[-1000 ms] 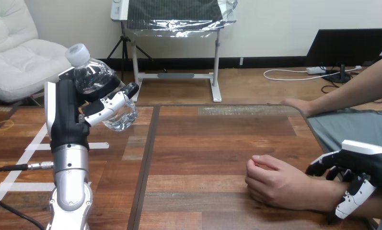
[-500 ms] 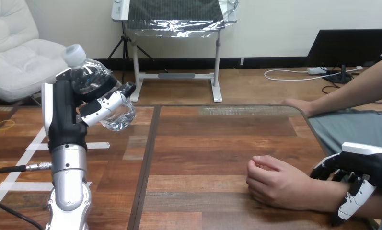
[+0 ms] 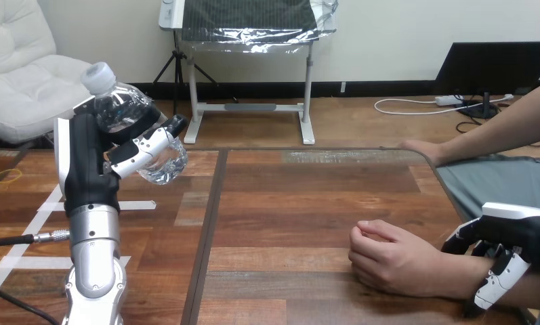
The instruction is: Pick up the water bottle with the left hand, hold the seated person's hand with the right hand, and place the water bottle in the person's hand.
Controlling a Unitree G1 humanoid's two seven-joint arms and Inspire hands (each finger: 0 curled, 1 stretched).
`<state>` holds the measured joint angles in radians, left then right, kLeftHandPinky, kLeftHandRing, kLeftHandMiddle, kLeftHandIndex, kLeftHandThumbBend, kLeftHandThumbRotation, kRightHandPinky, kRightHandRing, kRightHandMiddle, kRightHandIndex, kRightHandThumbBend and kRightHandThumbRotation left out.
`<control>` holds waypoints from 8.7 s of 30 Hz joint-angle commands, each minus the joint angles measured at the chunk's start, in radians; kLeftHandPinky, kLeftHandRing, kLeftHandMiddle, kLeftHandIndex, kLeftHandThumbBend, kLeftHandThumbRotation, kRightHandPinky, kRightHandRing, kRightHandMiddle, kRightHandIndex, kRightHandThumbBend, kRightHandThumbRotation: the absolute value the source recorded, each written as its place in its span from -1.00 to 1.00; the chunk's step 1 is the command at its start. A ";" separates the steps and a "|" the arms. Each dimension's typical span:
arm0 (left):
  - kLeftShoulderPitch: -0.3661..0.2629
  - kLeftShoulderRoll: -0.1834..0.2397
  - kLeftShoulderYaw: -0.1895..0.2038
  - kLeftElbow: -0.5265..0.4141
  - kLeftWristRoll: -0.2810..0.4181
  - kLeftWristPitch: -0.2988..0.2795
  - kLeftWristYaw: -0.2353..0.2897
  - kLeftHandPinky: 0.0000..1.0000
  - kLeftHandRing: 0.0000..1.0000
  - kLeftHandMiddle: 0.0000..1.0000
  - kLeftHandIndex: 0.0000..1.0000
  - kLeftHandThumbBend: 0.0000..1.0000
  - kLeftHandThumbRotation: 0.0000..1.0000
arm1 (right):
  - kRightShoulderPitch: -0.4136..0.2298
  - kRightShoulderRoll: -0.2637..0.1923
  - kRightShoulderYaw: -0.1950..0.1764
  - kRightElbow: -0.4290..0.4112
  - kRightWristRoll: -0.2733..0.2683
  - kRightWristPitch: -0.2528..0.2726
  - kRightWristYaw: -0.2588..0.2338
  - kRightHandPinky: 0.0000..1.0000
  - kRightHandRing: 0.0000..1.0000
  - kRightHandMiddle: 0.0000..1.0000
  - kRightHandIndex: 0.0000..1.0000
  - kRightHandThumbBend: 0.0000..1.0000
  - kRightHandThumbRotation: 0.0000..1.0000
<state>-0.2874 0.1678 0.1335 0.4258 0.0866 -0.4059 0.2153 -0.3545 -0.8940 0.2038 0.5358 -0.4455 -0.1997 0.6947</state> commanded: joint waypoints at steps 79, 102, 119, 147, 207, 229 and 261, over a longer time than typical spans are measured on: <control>-0.069 -0.005 0.015 -0.071 -0.019 -0.015 -0.014 -0.47 -0.38 -0.26 -0.18 0.14 -1.00 | 0.025 0.060 0.105 0.034 -0.116 -0.060 -0.221 -0.46 -0.31 -0.08 0.00 0.60 -0.25; -0.069 -0.001 0.019 -0.074 -0.021 -0.012 -0.019 -0.47 -0.39 -0.26 -0.18 0.14 -1.00 | 0.028 0.072 0.081 0.024 -0.034 -0.064 -0.158 -0.61 -0.48 -0.31 -0.29 0.78 -0.23; -0.071 -0.002 0.017 -0.074 -0.022 -0.014 -0.020 -0.47 -0.39 -0.27 -0.18 0.15 -1.00 | 0.040 0.068 0.050 0.000 0.028 -0.080 -0.124 -0.47 -0.35 -0.19 -0.17 0.86 -0.26; -0.071 -0.004 0.017 -0.082 -0.024 -0.007 -0.020 -0.47 -0.39 -0.27 -0.19 0.15 -1.00 | 0.047 0.069 0.013 -0.038 0.098 -0.043 -0.031 -0.39 -0.26 -0.10 -0.02 0.92 -0.50; -0.089 -0.011 0.006 -0.077 -0.018 -0.007 -0.021 -0.49 -0.41 -0.28 -0.19 0.15 -1.00 | 0.054 0.012 -0.167 -0.243 0.205 0.023 -0.005 -0.43 -0.29 -0.14 -0.01 0.90 -0.93; -0.083 -0.017 0.007 -0.079 -0.019 -0.011 -0.023 -0.49 -0.40 -0.28 -0.19 0.14 -1.00 | 0.073 0.035 -0.155 -0.239 0.181 -0.039 -0.048 -0.18 -0.04 0.09 0.16 1.00 -0.90; -0.088 -0.010 0.018 -0.062 -0.021 -0.025 -0.022 -0.49 -0.40 -0.28 -0.19 0.14 -1.00 | 0.060 0.054 -0.108 -0.212 0.142 -0.021 -0.040 0.40 0.69 0.74 0.73 1.00 -0.73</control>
<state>-0.2884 0.1427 0.1404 0.4004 0.0700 -0.3888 0.1896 -0.2963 -0.8693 0.0490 0.2825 -0.2907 -0.2138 0.6502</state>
